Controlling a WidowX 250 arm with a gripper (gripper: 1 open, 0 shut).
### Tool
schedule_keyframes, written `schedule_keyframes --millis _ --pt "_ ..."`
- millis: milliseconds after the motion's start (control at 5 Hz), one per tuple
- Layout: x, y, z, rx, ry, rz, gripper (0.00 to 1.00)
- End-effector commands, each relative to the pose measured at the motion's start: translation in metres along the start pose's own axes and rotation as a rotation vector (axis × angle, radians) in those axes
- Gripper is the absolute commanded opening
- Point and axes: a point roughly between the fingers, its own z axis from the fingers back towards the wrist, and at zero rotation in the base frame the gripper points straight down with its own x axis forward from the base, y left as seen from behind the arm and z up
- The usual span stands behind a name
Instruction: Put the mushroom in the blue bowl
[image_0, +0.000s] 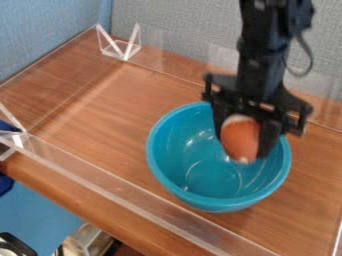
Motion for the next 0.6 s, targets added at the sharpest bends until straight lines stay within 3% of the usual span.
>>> schedule_keyframes --millis 0,400 --pt "-0.001 0.0 -0.009 0.001 -0.011 -0.021 0.0" --pt "-0.003 0.005 -0.036 -0.005 0.025 -0.028 0.0"
